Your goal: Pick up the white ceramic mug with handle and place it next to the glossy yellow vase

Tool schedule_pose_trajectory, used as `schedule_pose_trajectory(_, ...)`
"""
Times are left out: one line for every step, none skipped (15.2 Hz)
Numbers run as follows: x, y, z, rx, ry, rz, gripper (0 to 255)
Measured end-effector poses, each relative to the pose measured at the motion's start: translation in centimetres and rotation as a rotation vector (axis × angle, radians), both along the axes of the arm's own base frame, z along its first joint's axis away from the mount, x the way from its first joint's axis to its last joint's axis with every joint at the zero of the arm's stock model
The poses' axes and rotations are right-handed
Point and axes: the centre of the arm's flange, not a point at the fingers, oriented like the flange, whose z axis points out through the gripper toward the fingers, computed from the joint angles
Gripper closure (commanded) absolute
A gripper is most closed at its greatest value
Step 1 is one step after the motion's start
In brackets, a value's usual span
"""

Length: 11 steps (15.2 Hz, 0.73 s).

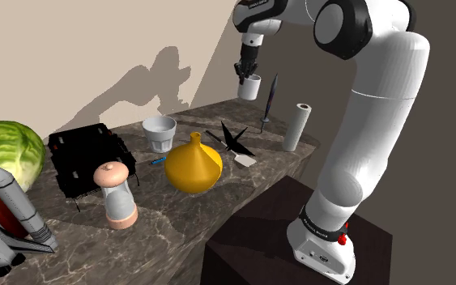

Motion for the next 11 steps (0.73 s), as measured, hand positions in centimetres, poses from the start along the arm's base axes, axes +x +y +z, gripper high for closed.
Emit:
schedule_pose_trajectory(0.0,0.0,0.4,0.000,0.000,0.000,255)
schedule_pose_trajectory(0.0,0.0,1.0,0.000,0.000,0.000,255)
schedule_pose_trajectory(0.0,0.0,1.7,0.000,0.000,0.000,255)
schedule_pose_trajectory(0.0,-0.1,2.2,0.000,0.000,0.000,255)
schedule_pose_trajectory(0.1,0.0,2.6,0.000,0.000,0.000,255)
schedule_pose_trajectory(0.1,0.0,3.1,0.000,0.000,0.000,255)
schedule_pose_trajectory(0.1,-0.1,3.5,0.000,0.000,0.000,255)
schedule_pose_trajectory(0.1,-0.1,4.2,0.000,0.000,0.000,255)
schedule_pose_trajectory(0.0,0.0,4.7,0.000,0.000,0.000,255)
schedule_pose_trajectory(0.0,0.0,5.2,0.000,0.000,0.000,255)
schedule_pose_trajectory(0.1,0.0,5.7,0.000,0.000,0.000,255)
